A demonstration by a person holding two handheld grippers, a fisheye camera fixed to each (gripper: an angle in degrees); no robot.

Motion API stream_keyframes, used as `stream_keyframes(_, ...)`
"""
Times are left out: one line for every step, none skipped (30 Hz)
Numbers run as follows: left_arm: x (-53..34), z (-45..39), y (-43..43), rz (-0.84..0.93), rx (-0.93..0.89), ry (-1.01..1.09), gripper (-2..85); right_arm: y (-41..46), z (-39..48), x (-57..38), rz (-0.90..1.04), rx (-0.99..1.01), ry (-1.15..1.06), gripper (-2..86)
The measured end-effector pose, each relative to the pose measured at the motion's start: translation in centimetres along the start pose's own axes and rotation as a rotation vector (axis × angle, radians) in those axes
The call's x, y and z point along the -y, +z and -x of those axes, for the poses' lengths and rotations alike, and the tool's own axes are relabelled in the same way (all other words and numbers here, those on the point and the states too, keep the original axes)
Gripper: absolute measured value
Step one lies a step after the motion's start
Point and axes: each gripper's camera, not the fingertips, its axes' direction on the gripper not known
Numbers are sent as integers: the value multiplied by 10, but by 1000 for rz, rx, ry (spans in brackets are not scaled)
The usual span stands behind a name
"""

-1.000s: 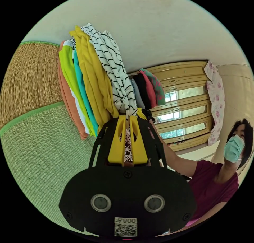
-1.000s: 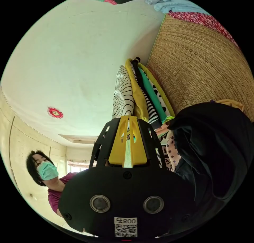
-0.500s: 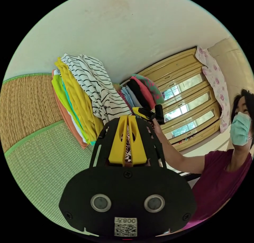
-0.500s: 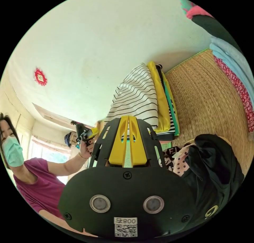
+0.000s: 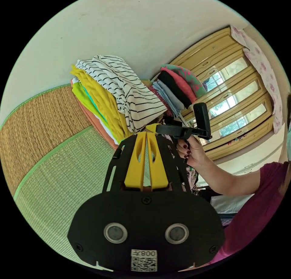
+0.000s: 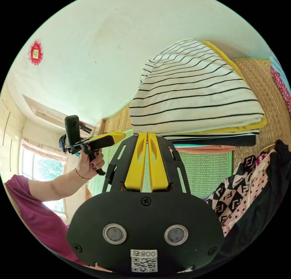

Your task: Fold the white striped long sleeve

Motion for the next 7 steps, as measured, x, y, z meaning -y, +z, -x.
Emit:
stream_keyframes(-16, -9, 0, 53, 44, 44, 1, 0, 6, -10, -1, 0, -12, 1)
stream_keyframes(-35, -16, 3, 113, 83, 74, 1, 2, 18, -32, 11, -14, -28, 1)
stream_keyframes(-47, -20, 5, 145, 100, 83, 1, 4, 26, -58, 24, -43, -35, 2)
stream_keyframes(-71, -24, 11, 217, 128, 88, 1, 5, 30, -72, 30, -64, -38, 2)
stream_keyframes(-98, -28, 19, 300, 154, 91, 1, 4, 35, -99, 50, -110, -30, 2)
stream_keyframes(-111, -30, 24, 345, 170, 90, 1, 1, 37, -125, 66, -161, -13, 3)
stream_keyframes(-137, -33, 33, 432, 204, 85, 1, -3, 37, -138, 66, -189, 3, 4)
